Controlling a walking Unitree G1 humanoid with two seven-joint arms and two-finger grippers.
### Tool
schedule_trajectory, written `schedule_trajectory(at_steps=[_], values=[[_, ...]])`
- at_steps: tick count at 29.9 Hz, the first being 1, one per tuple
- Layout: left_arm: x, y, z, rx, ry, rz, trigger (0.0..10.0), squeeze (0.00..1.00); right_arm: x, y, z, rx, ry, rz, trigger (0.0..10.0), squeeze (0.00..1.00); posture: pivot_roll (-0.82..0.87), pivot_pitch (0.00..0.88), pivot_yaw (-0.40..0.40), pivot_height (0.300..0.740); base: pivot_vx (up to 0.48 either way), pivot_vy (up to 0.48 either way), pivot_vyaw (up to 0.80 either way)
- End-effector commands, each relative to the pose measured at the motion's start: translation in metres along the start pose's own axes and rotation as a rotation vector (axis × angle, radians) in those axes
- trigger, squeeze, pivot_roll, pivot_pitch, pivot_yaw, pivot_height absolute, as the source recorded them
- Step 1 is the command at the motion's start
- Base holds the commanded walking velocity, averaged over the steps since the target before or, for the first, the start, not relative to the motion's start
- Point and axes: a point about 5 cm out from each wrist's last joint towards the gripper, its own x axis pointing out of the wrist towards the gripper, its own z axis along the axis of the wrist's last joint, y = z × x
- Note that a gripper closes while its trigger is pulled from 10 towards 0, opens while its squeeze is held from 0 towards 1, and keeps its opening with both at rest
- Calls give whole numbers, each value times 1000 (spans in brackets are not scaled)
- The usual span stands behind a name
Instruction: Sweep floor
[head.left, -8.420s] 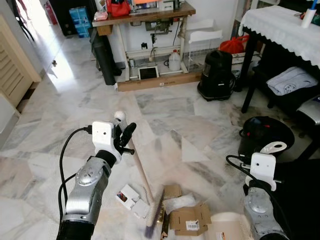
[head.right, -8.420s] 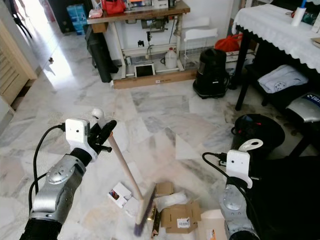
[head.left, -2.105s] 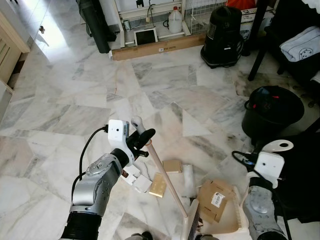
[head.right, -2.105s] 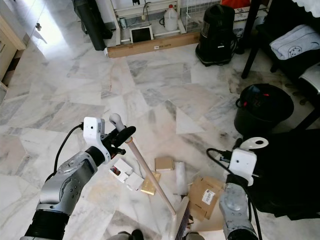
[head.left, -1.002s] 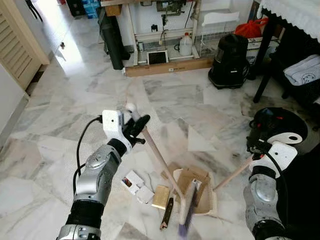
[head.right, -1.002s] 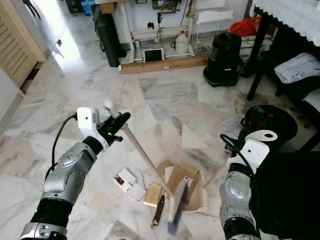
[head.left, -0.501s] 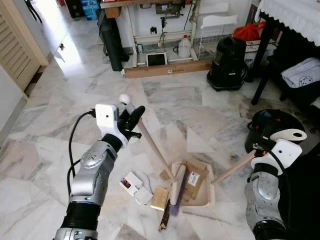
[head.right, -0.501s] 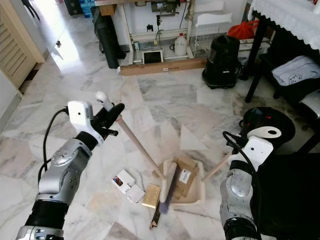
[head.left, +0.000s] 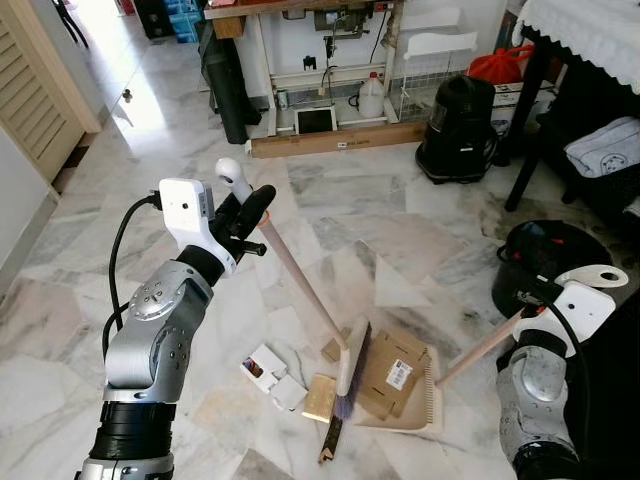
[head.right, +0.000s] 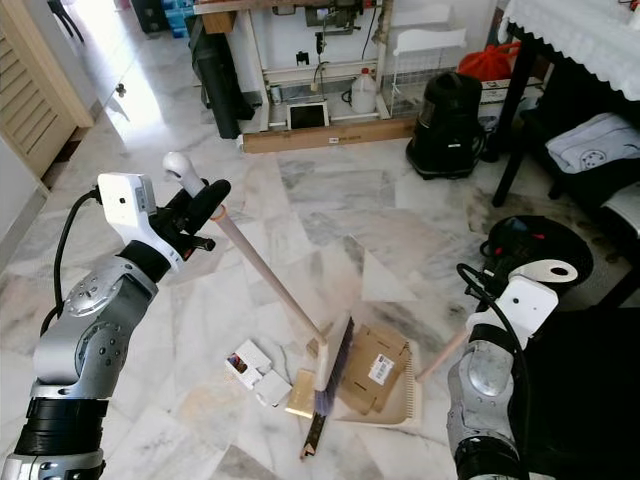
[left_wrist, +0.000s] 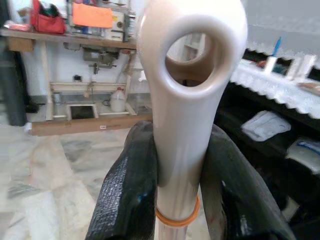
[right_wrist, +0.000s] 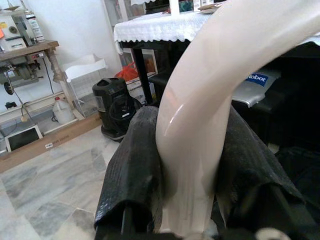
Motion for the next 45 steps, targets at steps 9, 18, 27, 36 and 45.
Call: schedule_trajectory(at_steps=[9, 18, 27, 36, 45], values=[[9, 13, -9, 184, -97, 170, 10000, 0, 12, 21, 30, 91, -105, 55, 10000, 0, -74, 0, 62, 740, 0, 0, 0], [9, 20, -29, 240, -72, 199, 10000, 0, 12, 29, 40, 68, -142, 121, 10000, 0, -104, 0, 54, 740, 0, 0, 0], [-1, 30, -45, 271, -50, 259, 10000, 0, 8, 47, 45, 43, -146, 279, 10000, 0, -113, 0, 42, 740, 0, 0, 0], [-6, 30, -49, 276, -56, 260, 10000, 0, 8, 52, 49, 60, -143, 318, 10000, 0, -103, 0, 68, 740, 0, 0, 0], [-7, 24, -54, 267, -44, 237, 10000, 0, 1, 45, 46, 73, -134, 300, 10000, 0, -118, 0, 97, 740, 0, 0, 69]])
